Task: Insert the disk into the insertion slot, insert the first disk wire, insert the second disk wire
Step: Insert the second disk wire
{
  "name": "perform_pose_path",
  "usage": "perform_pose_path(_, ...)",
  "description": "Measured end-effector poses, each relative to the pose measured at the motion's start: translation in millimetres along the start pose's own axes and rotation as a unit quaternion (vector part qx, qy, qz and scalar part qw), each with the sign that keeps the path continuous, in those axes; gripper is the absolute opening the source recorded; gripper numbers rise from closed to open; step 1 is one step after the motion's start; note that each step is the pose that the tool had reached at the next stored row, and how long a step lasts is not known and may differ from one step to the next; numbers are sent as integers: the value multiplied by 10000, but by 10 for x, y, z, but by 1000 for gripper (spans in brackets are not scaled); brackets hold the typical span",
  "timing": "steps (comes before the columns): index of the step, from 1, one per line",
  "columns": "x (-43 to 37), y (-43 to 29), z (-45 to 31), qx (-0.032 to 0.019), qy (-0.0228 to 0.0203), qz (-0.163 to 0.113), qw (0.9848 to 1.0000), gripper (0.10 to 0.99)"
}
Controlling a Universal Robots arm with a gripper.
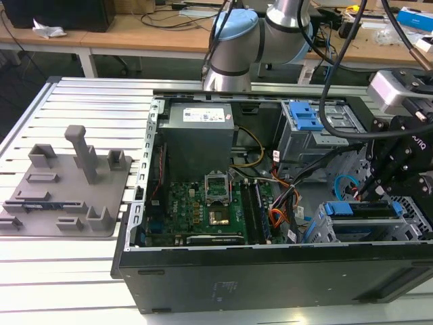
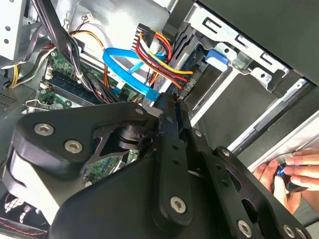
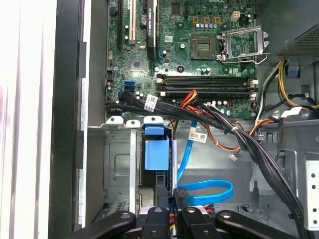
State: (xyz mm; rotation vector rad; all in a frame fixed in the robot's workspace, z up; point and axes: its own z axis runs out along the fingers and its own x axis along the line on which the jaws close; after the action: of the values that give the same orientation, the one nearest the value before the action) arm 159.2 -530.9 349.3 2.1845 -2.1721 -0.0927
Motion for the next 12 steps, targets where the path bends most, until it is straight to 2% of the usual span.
perform_pose_path(12, 4, -11, -1, 0, 0, 0, 10000, 161)
